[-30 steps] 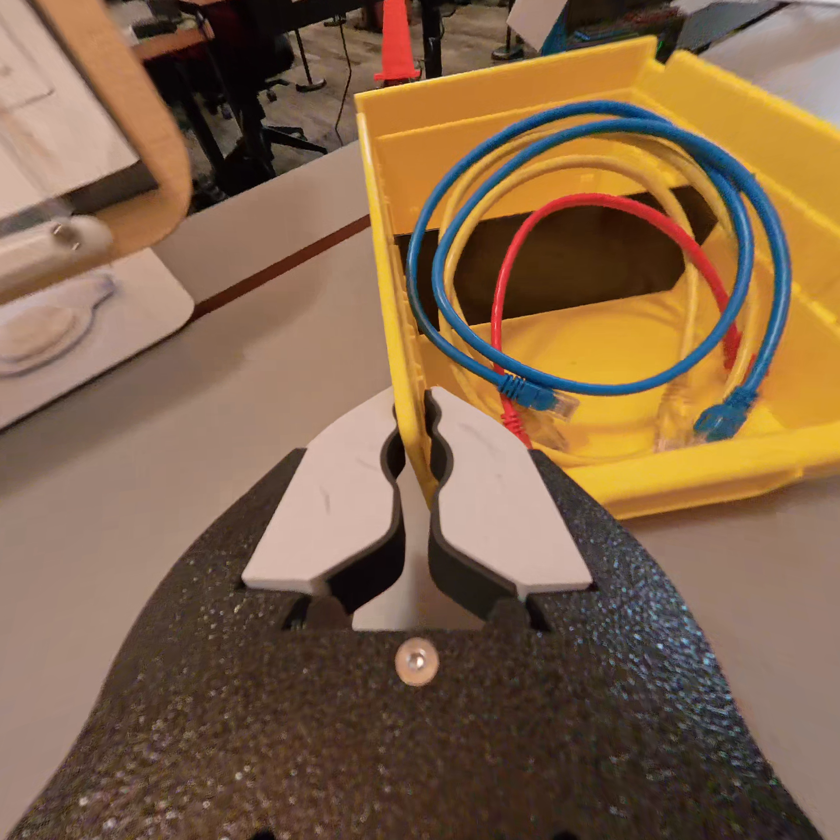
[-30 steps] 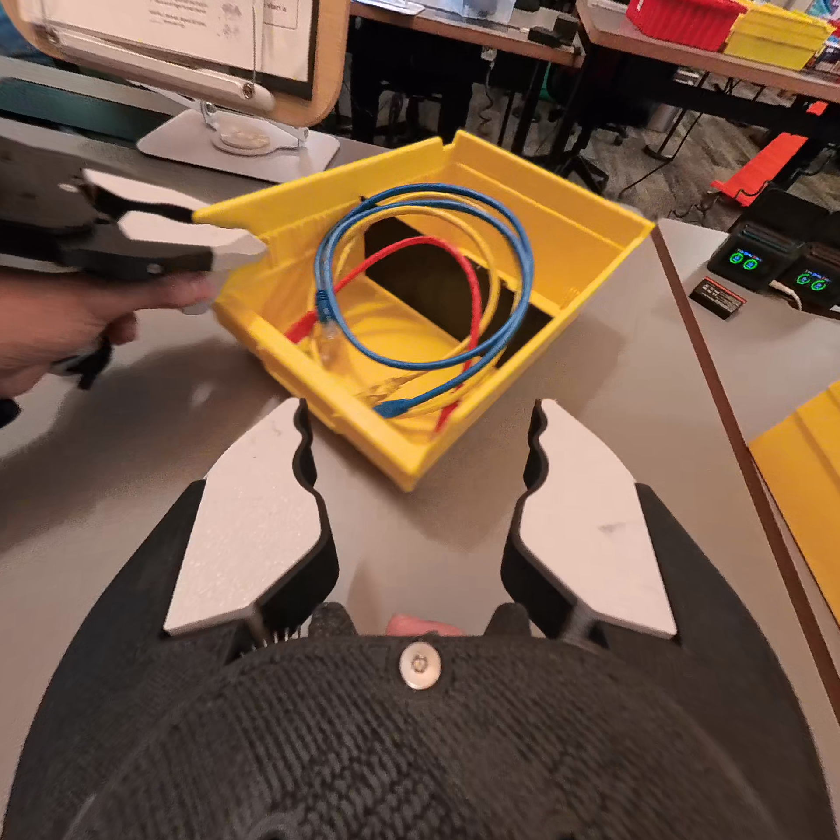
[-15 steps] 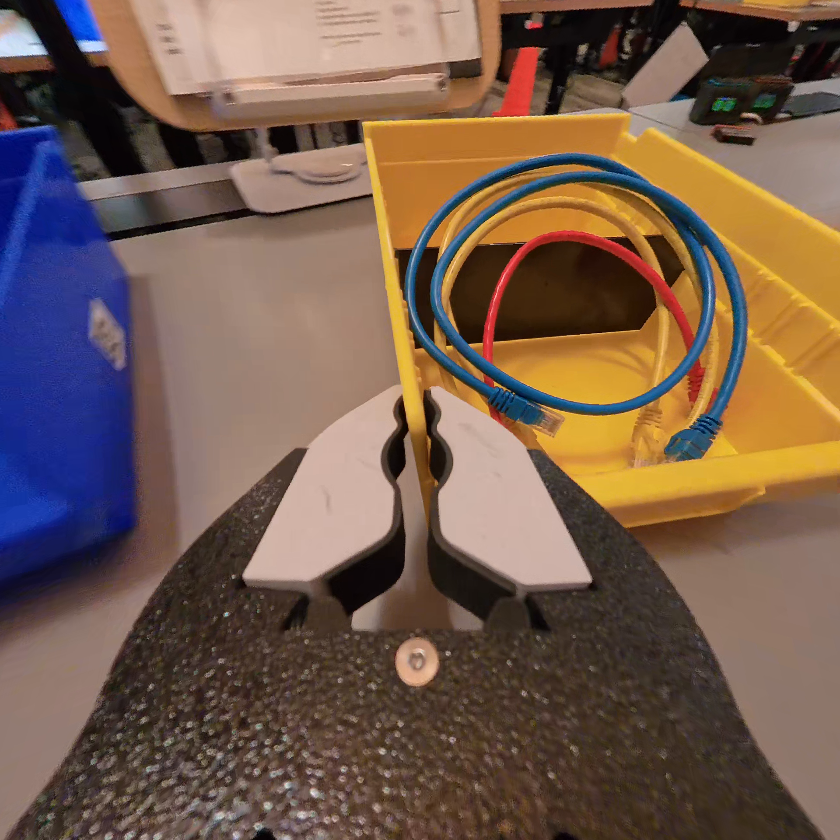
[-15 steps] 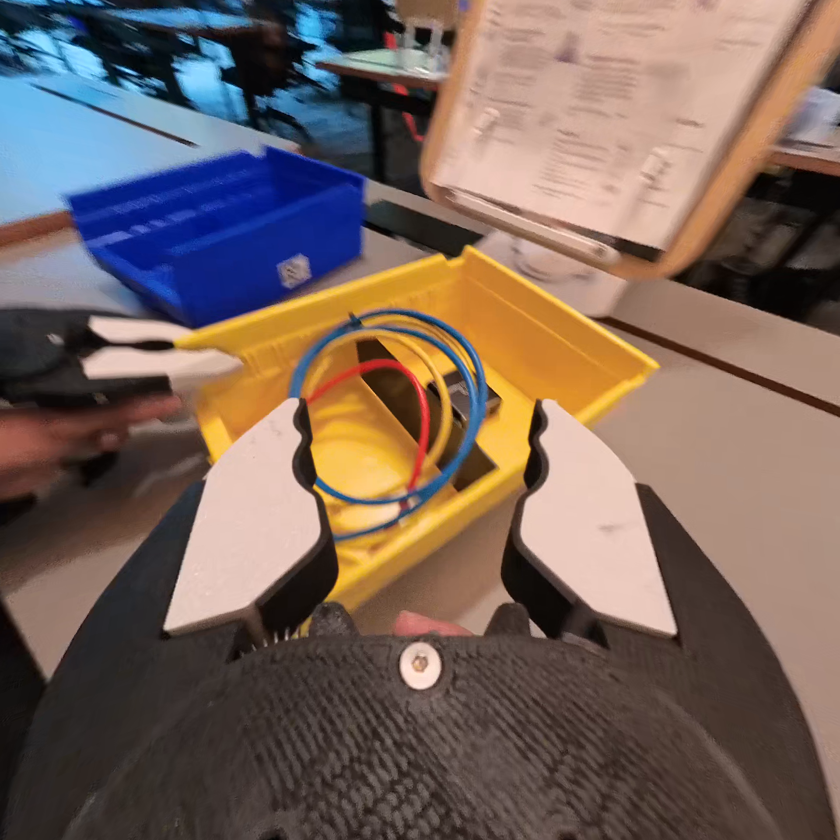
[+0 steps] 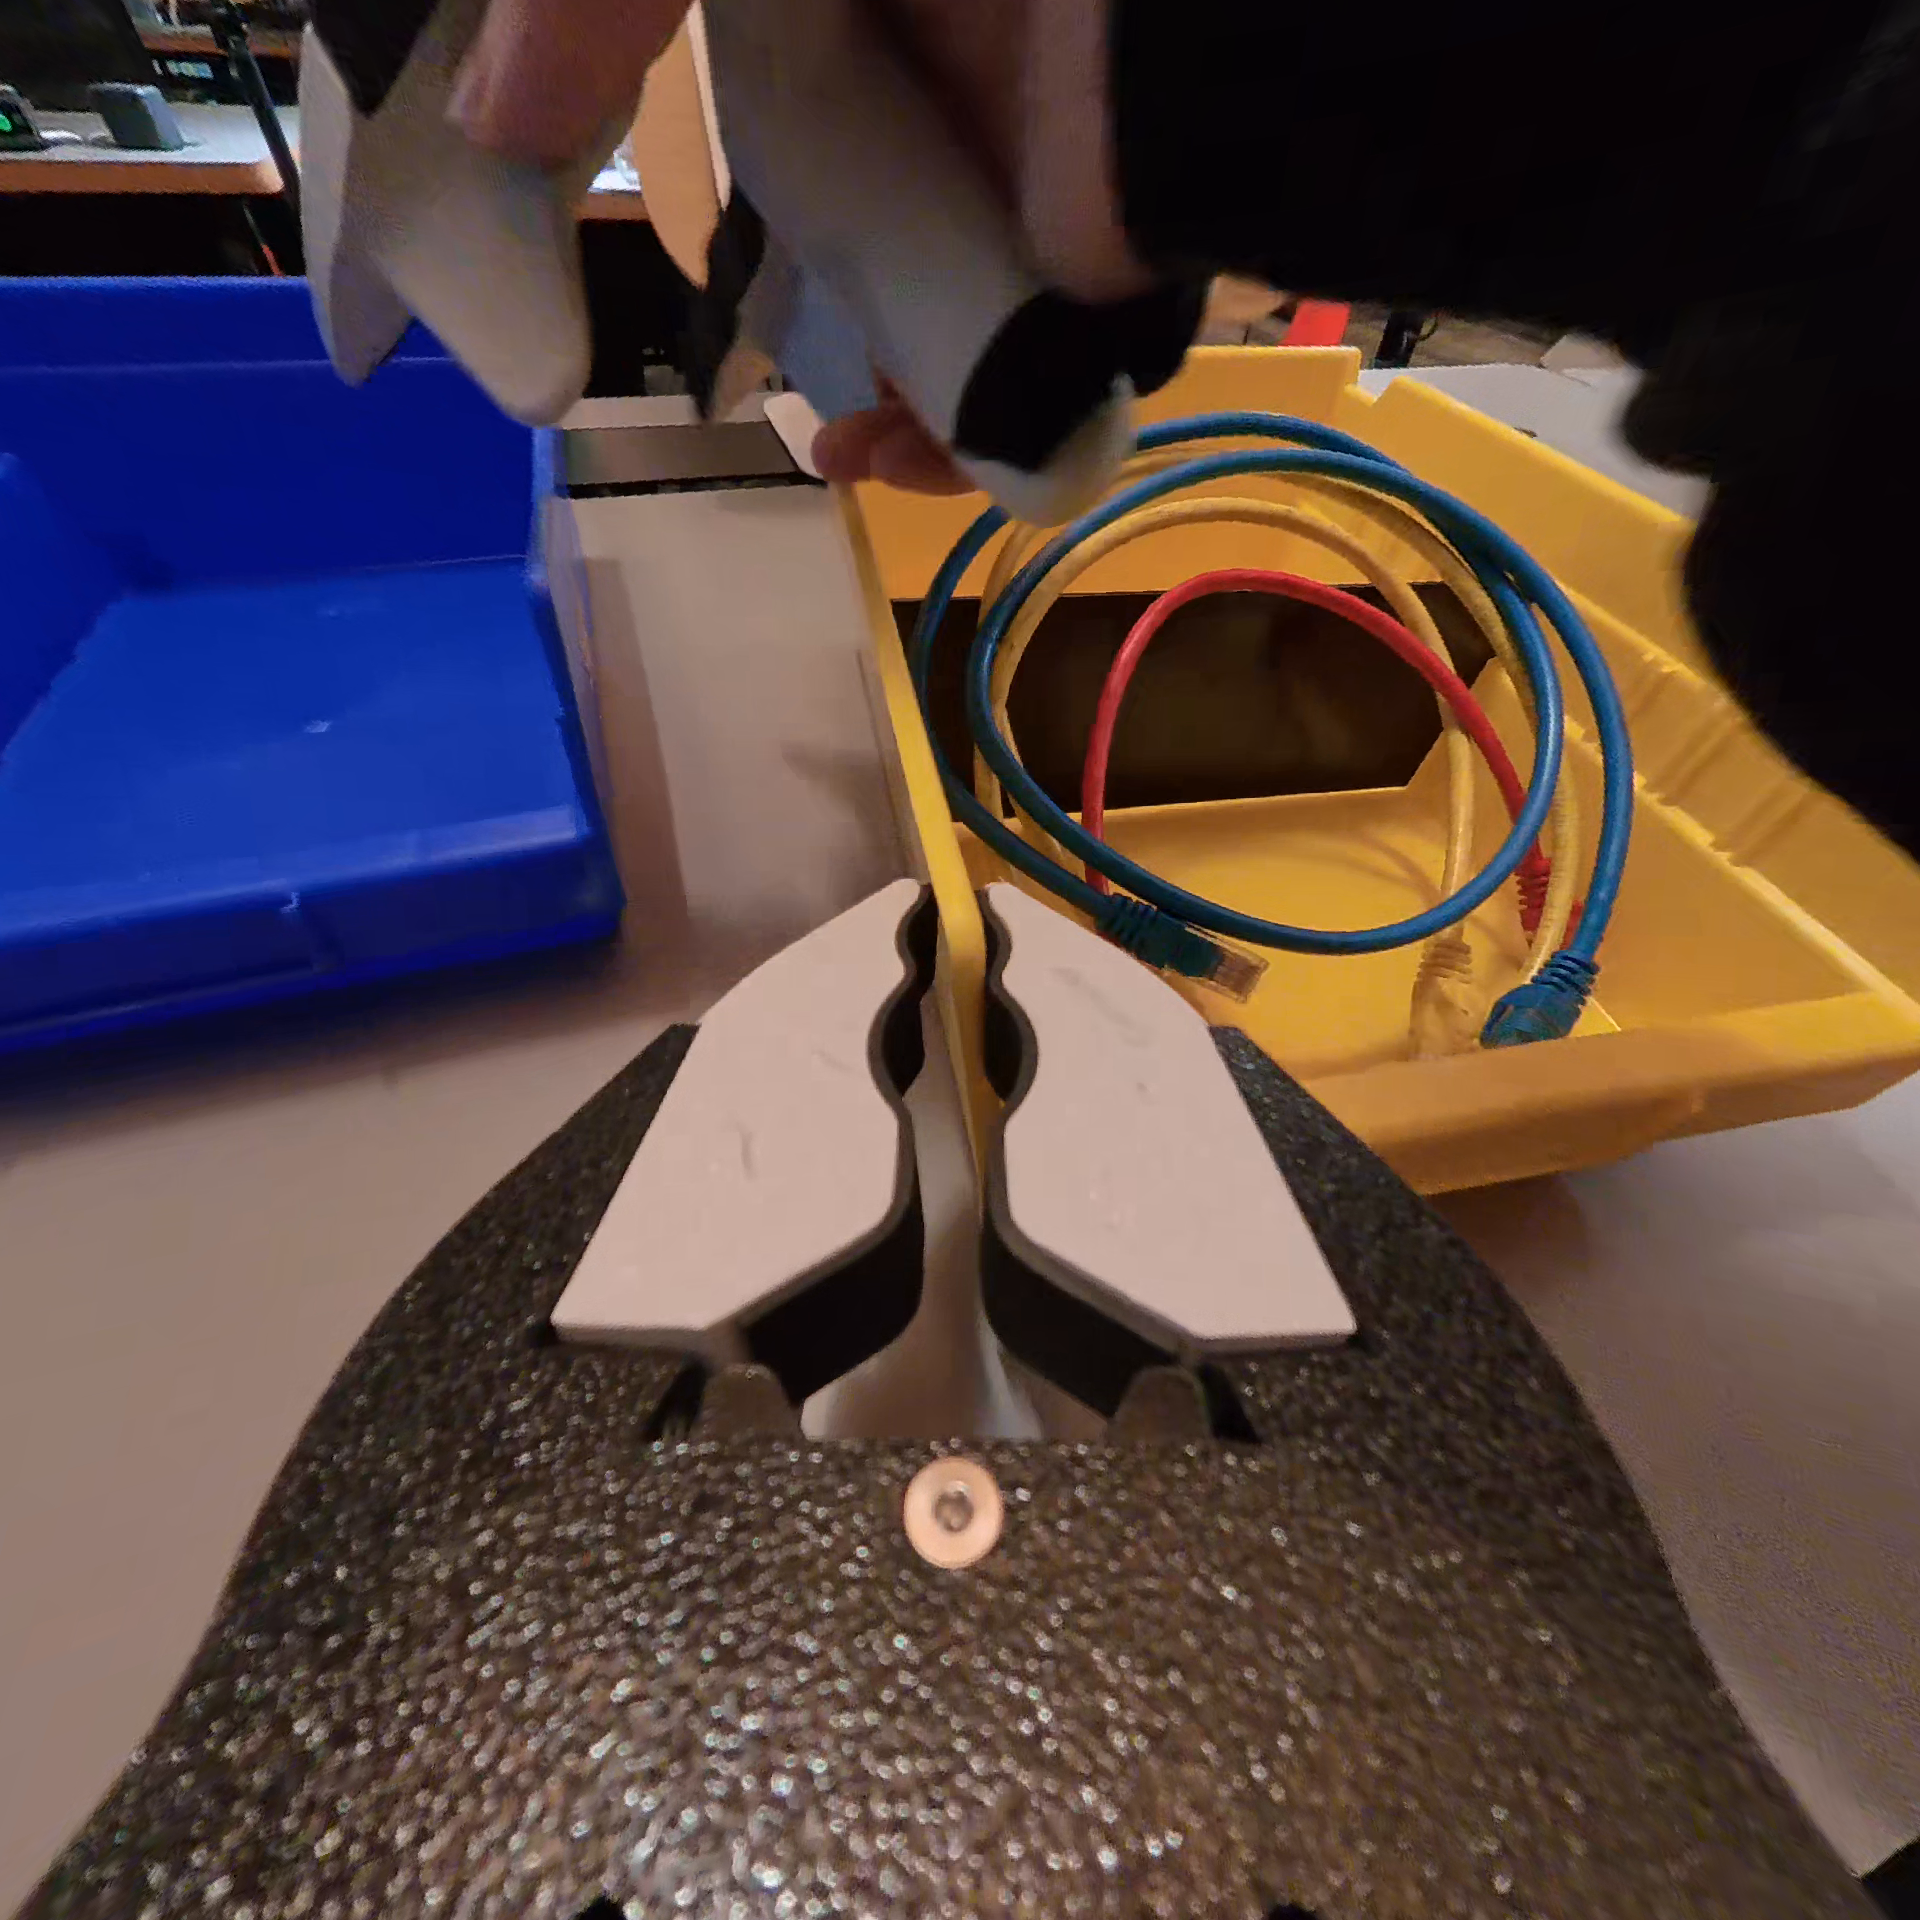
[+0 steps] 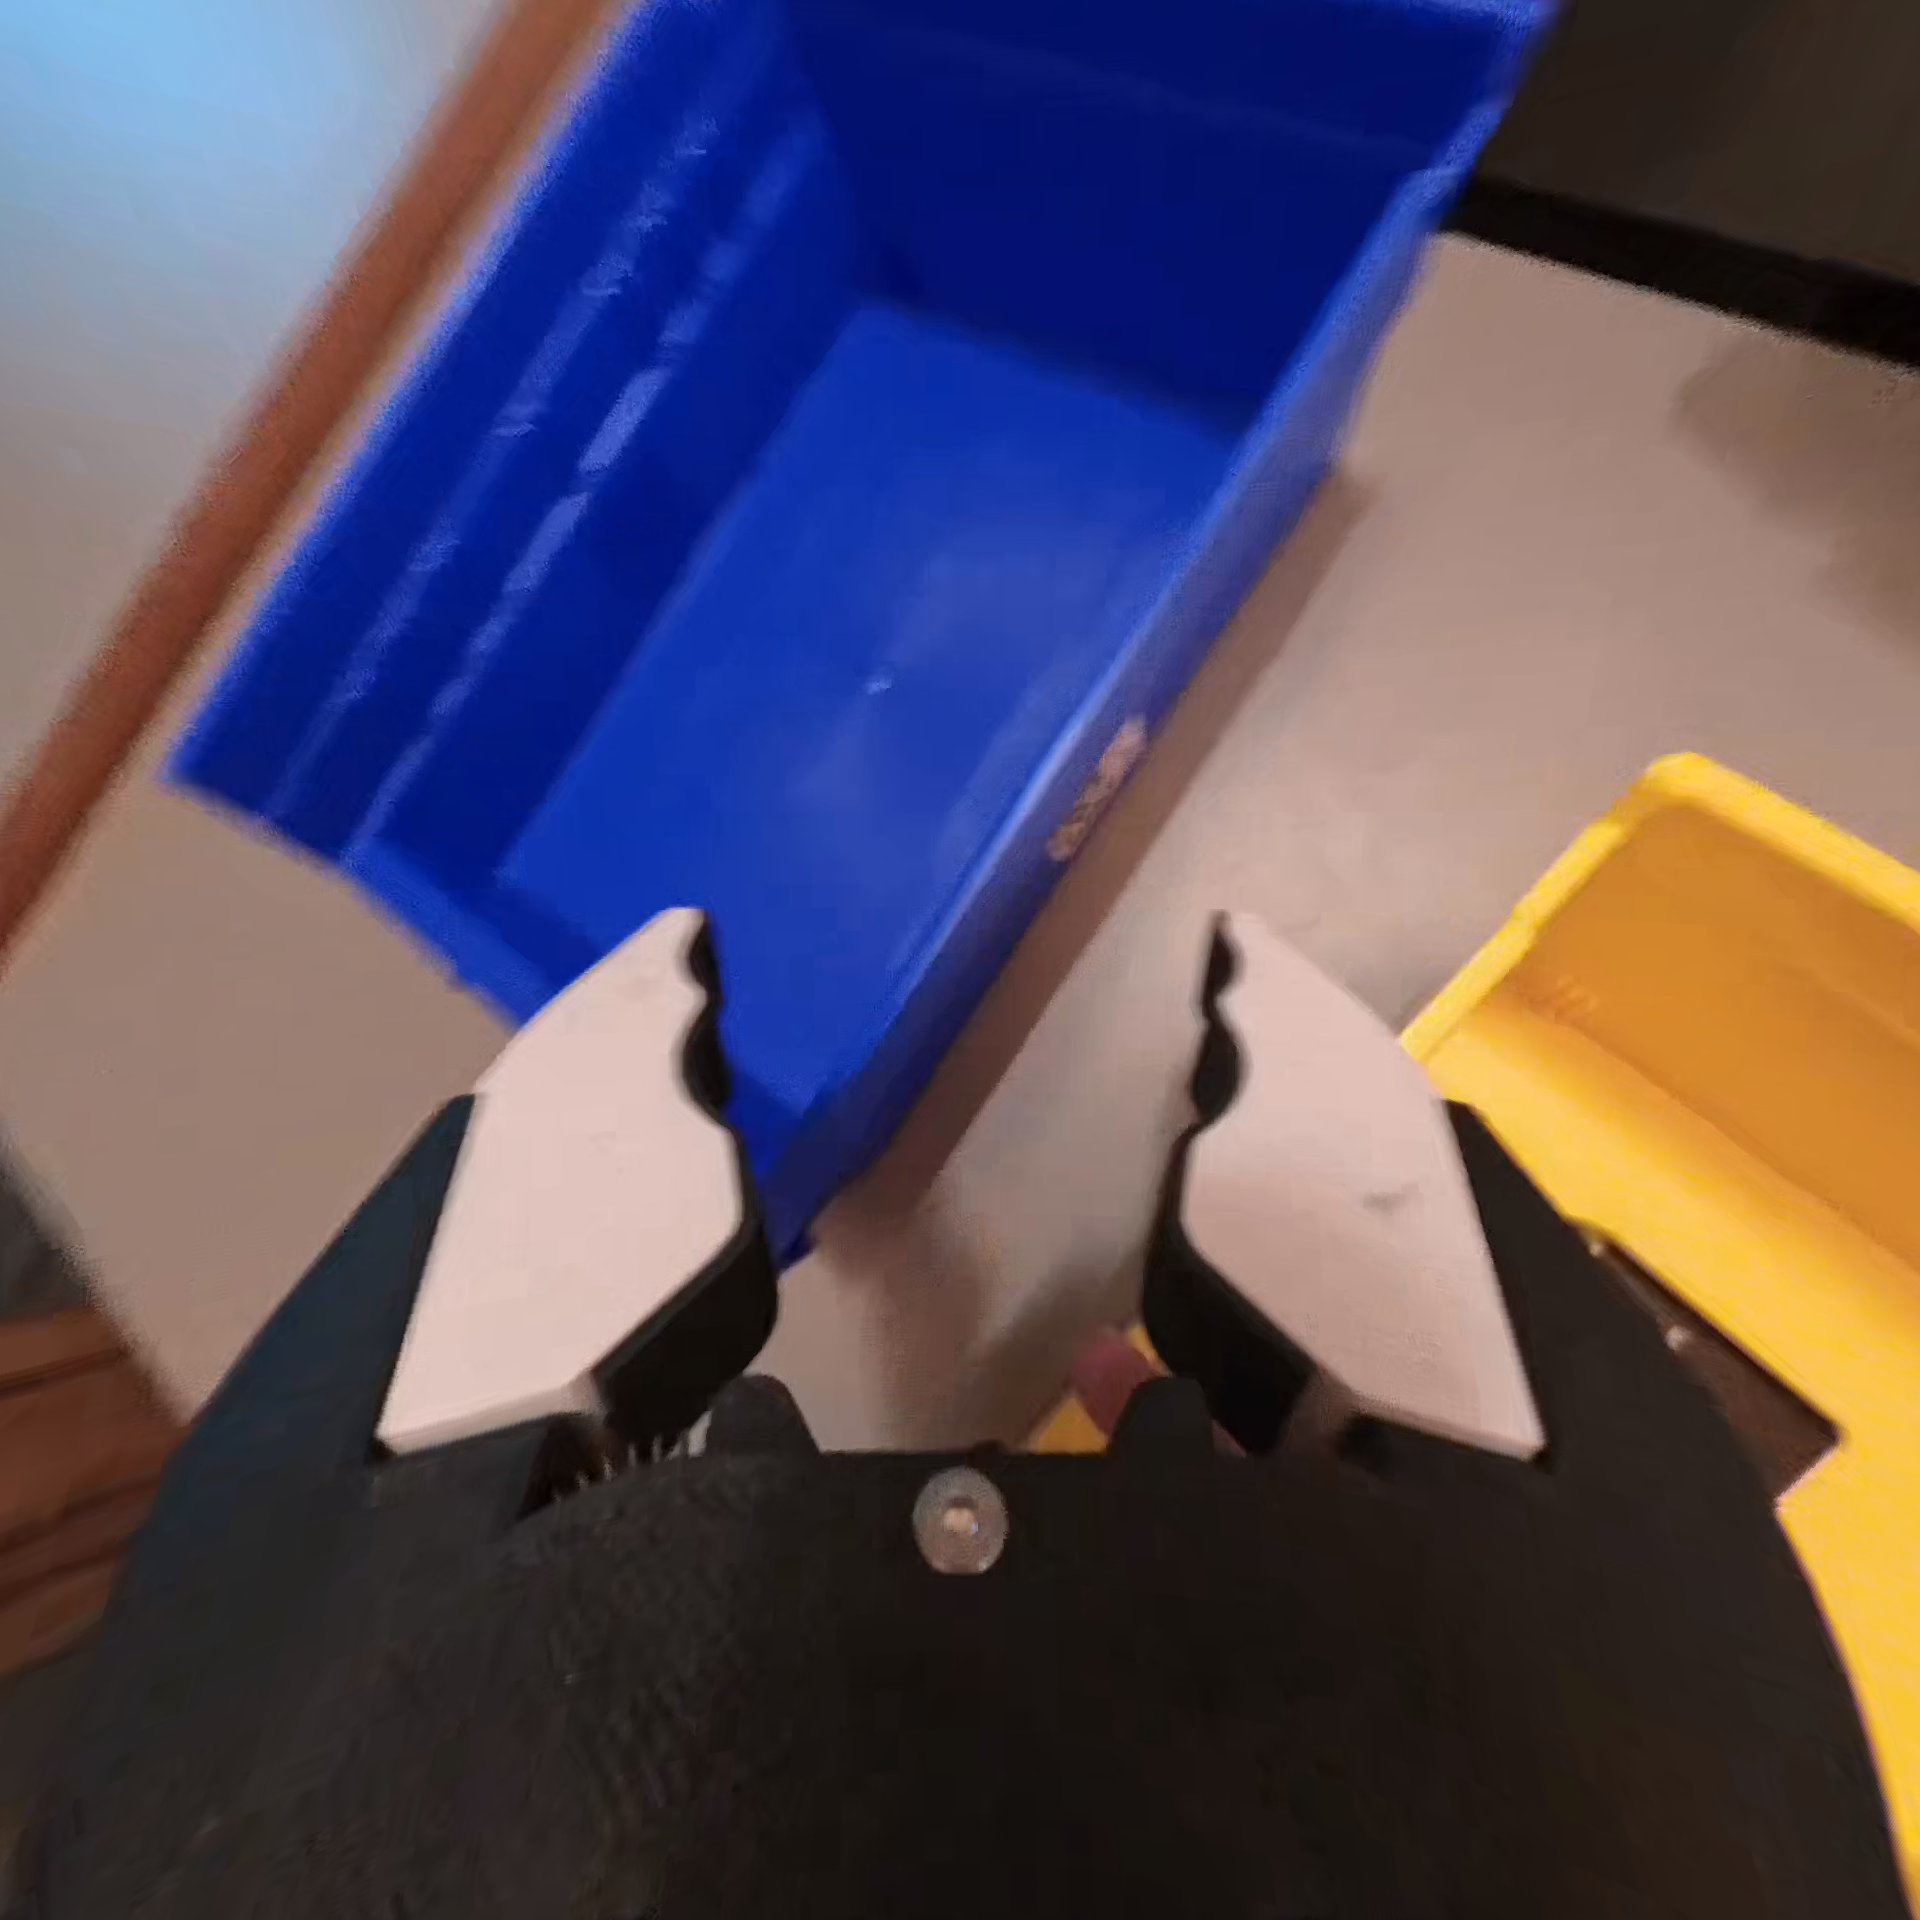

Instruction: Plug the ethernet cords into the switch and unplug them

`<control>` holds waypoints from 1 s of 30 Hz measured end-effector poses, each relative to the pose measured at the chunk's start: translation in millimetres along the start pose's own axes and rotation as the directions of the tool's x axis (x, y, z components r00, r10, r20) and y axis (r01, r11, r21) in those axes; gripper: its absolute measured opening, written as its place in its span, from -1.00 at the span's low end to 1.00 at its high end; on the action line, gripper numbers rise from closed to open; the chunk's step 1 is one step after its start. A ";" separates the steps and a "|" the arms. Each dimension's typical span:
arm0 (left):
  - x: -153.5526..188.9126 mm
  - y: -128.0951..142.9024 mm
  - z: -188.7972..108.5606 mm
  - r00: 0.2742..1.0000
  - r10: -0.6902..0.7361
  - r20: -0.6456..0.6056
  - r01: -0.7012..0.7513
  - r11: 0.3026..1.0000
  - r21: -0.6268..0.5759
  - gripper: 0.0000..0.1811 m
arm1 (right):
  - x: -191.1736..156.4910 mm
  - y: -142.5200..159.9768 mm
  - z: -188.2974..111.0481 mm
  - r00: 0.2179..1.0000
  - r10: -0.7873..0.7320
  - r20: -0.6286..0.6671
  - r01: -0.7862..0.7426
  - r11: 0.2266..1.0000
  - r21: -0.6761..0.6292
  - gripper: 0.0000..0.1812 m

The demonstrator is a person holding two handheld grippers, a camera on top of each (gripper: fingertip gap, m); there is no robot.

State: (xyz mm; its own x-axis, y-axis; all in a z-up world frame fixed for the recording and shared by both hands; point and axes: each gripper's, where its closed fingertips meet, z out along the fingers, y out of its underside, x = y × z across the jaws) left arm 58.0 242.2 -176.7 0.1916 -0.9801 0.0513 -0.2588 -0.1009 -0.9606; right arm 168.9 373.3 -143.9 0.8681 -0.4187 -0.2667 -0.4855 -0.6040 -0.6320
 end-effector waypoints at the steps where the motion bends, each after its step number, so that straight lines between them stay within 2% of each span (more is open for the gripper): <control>1: -2.2 0.0 -0.9 1.000 -0.005 -0.002 0.005 1.000 0.003 -0.94 | 7.2 -6.8 7.8 0.998 -0.016 -0.060 0.017 1.000 0.011 0.04; 3: -7.7 0.3 -2.8 1.000 -0.021 0.000 0.021 1.000 0.004 -0.94 | 17.8 -15.8 18.5 0.987 -0.053 -0.150 0.054 0.999 0.005 0.00; 5: -12.9 0.3 -3.8 0.999 -0.042 0.000 0.042 0.999 0.006 -0.94 | 16.7 -19.1 25.3 0.982 -0.071 -0.173 0.068 0.997 -0.025 0.04; 8: -18.0 0.1 -4.4 0.996 -0.087 -0.012 0.087 0.996 0.009 -0.95 | -11.1 -39.1 23.5 0.997 -0.038 -0.061 0.042 0.997 0.060 -0.26; 10: -19.0 0.0 -4.4 0.995 -0.097 -0.019 0.097 0.995 0.009 -0.95 | -23.7 -39.8 27.5 0.999 -0.050 -0.018 0.051 0.998 0.036 -0.40; 12: -19.0 0.1 -4.4 0.995 -0.095 -0.020 0.095 0.995 0.009 -0.95 | -10.1 -30.1 38.1 0.992 -0.080 -0.100 0.075 0.996 -0.051 -0.44; 14: -19.1 0.2 -4.5 0.996 -0.091 -0.021 0.092 0.996 0.008 -0.95 | -4.1 -30.1 44.9 0.991 -0.061 -0.116 0.055 0.997 -0.054 -0.71; 16: -19.0 0.3 -4.5 0.996 -0.088 -0.027 0.088 0.996 0.007 -0.95 | -6.8 -31.1 50.0 0.994 -0.015 -0.107 0.009 0.998 -0.054 -0.69; 20: -19.1 0.4 -4.7 0.996 -0.081 -0.033 0.082 0.997 0.006 -0.95 | 7.8 -34.2 54.4 0.960 -0.117 -0.253 0.096 0.991 -0.094 -0.84; 21: -19.1 0.5 -4.8 0.996 -0.083 -0.036 0.083 0.997 0.006 -0.94 | 7.3 -36.2 54.1 0.962 -0.100 -0.254 0.077 0.992 -0.101 -0.82; 23: -20.1 0.6 -5.4 0.996 -0.083 -0.039 0.083 0.997 0.006 -0.94 | 10.0 -54.8 47.2 0.963 -0.024 -0.267 0.019 1.000 -0.024 -0.63; 25: -21.0 0.6 -5.3 0.995 -0.090 -0.044 0.090 0.996 0.005 -0.94 | 13.0 -65.5 40.5 0.966 0.009 -0.259 -0.009 1.000 0.000 -0.63; 28: -21.8 0.3 -4.8 0.994 -0.099 -0.049 0.100 0.995 0.006 -0.94 | 16.7 -55.6 40.1 0.973 0.048 -0.225 -0.072 0.993 -0.098 -0.55; 30: -21.9 0.3 -4.7 0.994 -0.101 -0.050 0.101 0.995 0.006 -0.94 | 24.1 -53.4 38.9 0.970 0.036 -0.239 -0.066 0.990 -0.121 -0.66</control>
State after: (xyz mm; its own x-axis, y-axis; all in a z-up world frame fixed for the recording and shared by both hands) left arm 49.3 262.8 -176.8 0.1688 -0.9723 0.1618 -0.2326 -0.1988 -0.9520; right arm 219.8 421.9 -144.9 0.8001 -0.5901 -0.1077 -0.5511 -0.6522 -0.5206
